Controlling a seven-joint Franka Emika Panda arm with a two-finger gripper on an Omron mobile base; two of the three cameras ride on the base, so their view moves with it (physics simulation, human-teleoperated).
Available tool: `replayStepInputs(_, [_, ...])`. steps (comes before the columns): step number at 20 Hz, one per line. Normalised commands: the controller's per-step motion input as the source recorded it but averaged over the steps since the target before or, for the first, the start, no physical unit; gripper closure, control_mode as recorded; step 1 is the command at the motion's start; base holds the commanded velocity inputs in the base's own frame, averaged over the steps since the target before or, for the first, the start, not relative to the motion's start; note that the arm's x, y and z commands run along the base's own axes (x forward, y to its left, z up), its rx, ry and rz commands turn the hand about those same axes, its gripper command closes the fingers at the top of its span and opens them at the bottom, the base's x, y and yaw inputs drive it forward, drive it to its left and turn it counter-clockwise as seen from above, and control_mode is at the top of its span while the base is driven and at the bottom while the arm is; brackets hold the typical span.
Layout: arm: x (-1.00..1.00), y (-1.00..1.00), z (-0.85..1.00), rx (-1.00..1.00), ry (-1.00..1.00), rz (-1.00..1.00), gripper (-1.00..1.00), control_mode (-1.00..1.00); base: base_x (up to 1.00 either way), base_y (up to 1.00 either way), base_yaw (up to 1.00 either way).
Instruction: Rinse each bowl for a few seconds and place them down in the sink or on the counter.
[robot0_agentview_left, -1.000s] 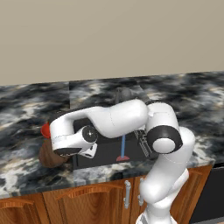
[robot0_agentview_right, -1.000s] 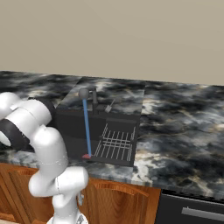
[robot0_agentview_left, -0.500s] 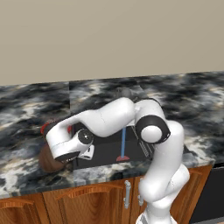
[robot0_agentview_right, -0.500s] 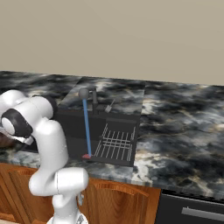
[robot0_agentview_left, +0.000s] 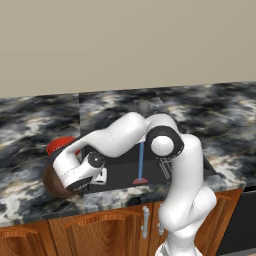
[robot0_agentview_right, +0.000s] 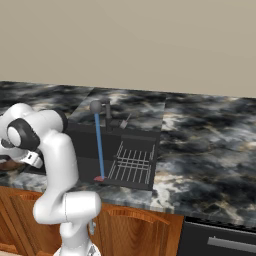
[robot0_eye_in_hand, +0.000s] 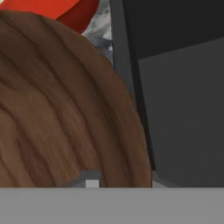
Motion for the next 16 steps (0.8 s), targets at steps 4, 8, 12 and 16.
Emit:
replayStepInputs(4, [0.12, 0.44, -0.12, -0.21, -0.01, -0.02, -1.0, -1.0, 0.0, 0.0, 0.0])
replayStepInputs(8, [0.05, 0.33, 0.27, -0.16, 0.0, -0.06, -1.0, -1.0, 0.0, 0.0, 0.0])
replayStepInputs(12, [0.0, 0.25, 0.39, -0.14, -0.02, -0.05, -1.0, -1.0, 0.0, 0.0, 0.0])
replayStepInputs(16, [0.0, 0.22, 0.44, -0.13, -0.02, -0.05, -1.0, -1.0, 0.0, 0.0, 0.0])
